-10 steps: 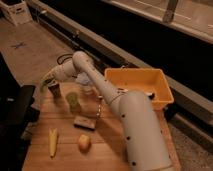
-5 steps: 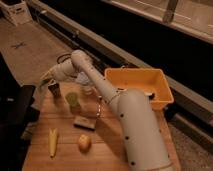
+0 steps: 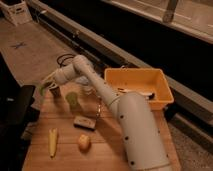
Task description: Place pepper in metal cup
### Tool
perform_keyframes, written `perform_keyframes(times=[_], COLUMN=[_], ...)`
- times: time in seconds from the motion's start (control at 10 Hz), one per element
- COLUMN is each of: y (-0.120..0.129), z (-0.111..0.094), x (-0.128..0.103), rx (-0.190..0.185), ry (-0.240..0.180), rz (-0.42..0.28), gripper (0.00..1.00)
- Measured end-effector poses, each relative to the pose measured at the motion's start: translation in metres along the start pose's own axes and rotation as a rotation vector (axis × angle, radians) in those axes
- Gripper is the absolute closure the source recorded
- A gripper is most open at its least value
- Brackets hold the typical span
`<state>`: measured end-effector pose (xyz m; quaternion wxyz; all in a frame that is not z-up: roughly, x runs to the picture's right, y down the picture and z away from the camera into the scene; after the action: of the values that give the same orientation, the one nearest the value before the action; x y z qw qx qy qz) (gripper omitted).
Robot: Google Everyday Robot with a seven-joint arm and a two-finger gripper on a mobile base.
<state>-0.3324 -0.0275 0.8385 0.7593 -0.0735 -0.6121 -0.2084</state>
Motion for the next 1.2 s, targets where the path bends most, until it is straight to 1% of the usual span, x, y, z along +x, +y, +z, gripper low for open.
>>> perform_keyframes(times=[0.2,0.6,0.7,0.8,0.9,1.1,1.2], y=[0.000,-0.004,-0.005,-0.005,-0.005,-0.002,0.001], z=[0.004,0.006,0.007,0.009,0.010,0.011,0.012], x=[0.005,0.016,0.020,0.023,0.028,0.037,0.040], rx=[0.005,0.011,0.012,0.014,0.017,0.029,0.035], ry=[-0.007,-0.008,-0.009,-0.011,-0.012,-0.013,-0.015], rz=[0.015,0.037,0.048,0.057,0.070,0.100,0.114], gripper=[1.00,1.00,0.98,0.90,0.80,0.65,0.64])
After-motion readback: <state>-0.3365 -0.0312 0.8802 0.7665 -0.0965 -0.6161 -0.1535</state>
